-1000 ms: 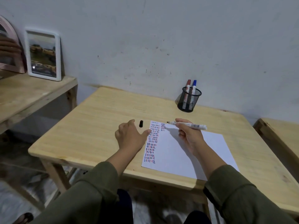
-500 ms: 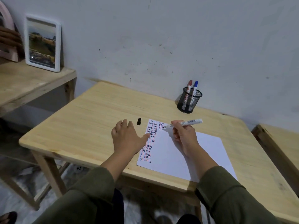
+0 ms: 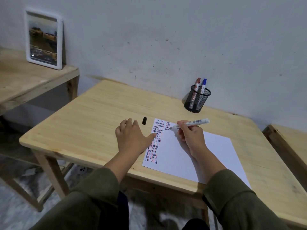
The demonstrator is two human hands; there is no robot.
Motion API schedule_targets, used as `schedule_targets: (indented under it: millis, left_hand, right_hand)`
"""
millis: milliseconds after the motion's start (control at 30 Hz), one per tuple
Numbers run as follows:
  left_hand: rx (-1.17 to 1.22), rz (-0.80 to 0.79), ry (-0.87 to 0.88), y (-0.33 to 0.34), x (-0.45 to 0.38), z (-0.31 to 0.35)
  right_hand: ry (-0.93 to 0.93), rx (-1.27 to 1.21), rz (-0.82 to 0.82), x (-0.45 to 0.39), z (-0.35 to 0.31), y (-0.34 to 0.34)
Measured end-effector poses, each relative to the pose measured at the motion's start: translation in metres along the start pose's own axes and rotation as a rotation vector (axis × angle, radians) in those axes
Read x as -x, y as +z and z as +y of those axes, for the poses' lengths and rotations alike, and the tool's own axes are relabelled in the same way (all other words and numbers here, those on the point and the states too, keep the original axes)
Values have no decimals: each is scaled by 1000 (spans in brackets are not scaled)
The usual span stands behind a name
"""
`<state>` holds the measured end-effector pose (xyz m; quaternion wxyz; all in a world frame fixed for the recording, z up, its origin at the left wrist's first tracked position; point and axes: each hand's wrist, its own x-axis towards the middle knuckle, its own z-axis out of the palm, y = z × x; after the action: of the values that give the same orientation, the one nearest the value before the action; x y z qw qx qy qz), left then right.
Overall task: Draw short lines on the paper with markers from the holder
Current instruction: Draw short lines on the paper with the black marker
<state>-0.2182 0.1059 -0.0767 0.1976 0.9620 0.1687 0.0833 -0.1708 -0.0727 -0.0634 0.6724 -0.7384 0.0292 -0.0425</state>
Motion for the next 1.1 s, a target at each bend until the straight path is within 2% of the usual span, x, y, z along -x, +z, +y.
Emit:
schedule_targets:
  millis: [833,1100]
  left_hand:
    - [20,5,-5,0,0,1]
    - [200,71,60,2,-7,0]
  right_hand:
    - [12,85,24,3,-2,1]
    - [58,-209,46,5,-5,-2]
